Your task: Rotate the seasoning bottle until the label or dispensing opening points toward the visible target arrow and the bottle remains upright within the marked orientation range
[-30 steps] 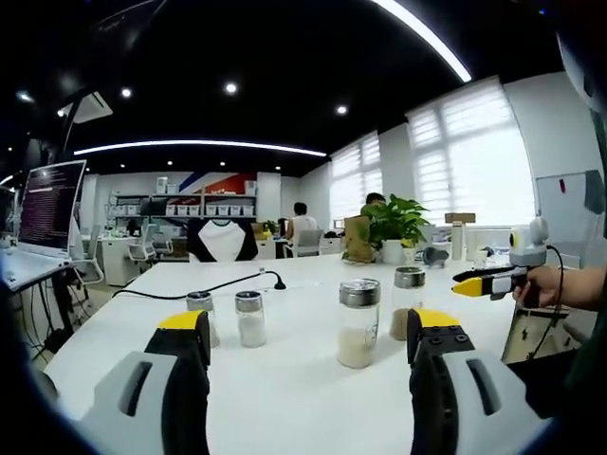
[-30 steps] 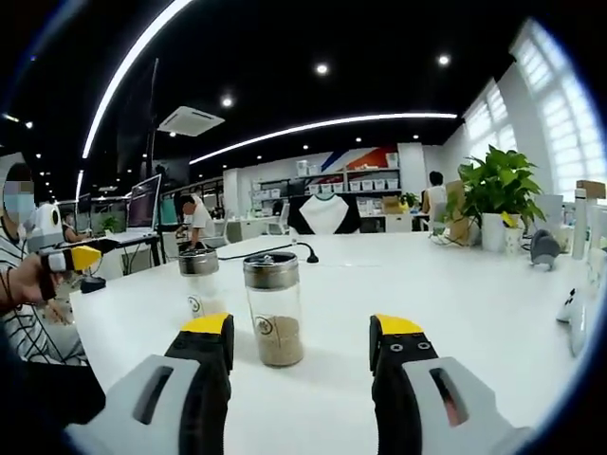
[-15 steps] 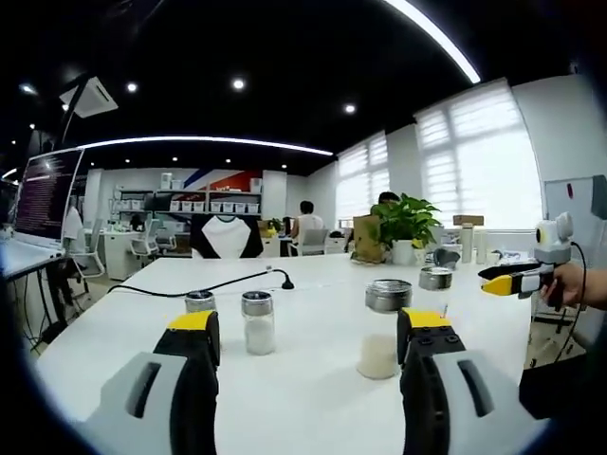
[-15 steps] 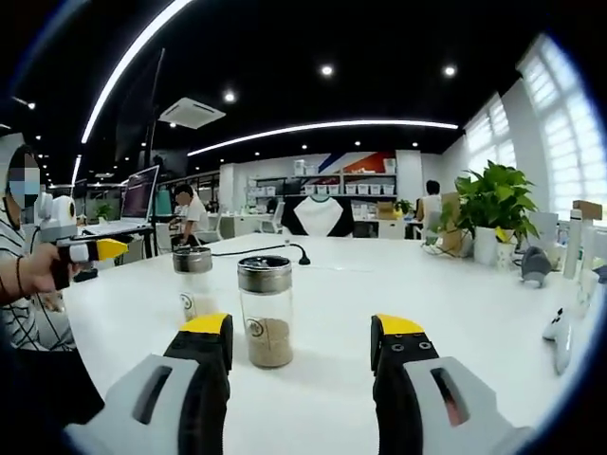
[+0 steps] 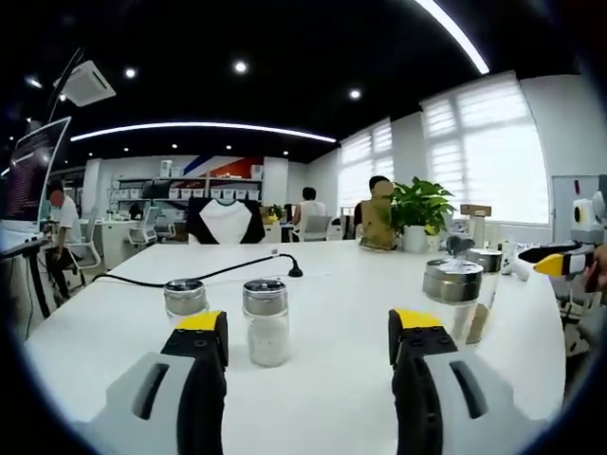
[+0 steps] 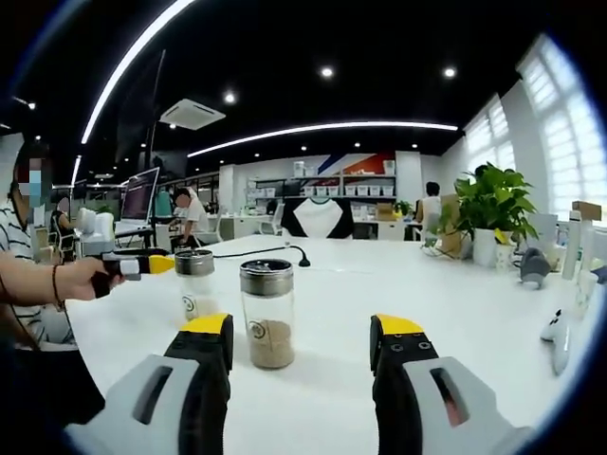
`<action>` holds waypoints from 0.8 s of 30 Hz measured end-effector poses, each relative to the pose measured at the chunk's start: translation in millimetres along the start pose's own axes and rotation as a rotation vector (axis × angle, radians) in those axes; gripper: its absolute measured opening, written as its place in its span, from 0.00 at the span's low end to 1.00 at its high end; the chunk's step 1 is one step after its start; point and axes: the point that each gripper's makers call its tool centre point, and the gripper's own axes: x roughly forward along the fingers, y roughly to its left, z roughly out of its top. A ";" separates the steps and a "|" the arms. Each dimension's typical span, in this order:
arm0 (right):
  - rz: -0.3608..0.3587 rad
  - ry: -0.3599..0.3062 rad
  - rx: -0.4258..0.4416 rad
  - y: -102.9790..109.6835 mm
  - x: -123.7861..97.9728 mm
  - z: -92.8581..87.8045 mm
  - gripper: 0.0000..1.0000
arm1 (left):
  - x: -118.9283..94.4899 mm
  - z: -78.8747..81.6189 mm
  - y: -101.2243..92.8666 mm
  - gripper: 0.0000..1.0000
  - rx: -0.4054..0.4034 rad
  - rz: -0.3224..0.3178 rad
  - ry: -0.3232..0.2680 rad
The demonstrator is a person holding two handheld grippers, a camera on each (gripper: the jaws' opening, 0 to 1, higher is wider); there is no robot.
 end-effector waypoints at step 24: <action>0.010 0.041 -0.016 3.4 5.7 -9.2 0.58 | 59.2 -34.1 28.2 0.55 -0.034 0.042 0.082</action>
